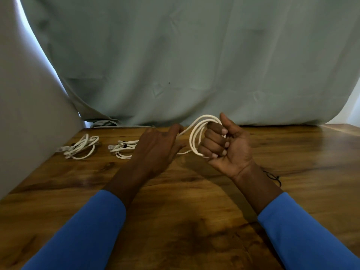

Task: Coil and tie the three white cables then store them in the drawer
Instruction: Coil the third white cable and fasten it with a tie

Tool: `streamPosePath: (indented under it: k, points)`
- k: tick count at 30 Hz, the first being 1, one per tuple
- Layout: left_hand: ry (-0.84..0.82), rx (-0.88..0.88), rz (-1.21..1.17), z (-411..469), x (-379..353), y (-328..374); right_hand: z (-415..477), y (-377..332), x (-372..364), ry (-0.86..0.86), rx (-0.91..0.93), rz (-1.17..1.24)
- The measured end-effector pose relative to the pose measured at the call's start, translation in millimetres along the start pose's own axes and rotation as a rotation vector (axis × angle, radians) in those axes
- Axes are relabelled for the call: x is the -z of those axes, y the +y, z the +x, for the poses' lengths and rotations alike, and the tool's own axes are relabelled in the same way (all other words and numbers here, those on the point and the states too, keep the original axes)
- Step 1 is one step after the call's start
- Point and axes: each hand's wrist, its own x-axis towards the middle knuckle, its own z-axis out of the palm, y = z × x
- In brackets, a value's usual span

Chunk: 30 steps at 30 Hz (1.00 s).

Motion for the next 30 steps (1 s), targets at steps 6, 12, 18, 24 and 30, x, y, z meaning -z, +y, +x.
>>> streamPosePath:
  k: [6,12,18,24,30]
  points:
    - [-0.318,-0.022,0.182,-4,-15,5,0,-17,7,0.271,0.356,0.099]
    - [-0.238,-0.077,-0.025,0,0,26,-8,-38,12,0.516,0.604,0.163]
    - [-0.047,-0.166,-0.296,-2,8,47,-4,-43,29,0.822,0.686,-0.121]
    - [-0.118,-0.261,-0.324,-5,10,57,0,-16,33,0.960,0.547,-0.918]
    - [0.122,-0.211,-0.319,-5,17,52,-4,12,31,0.661,0.286,-1.370]
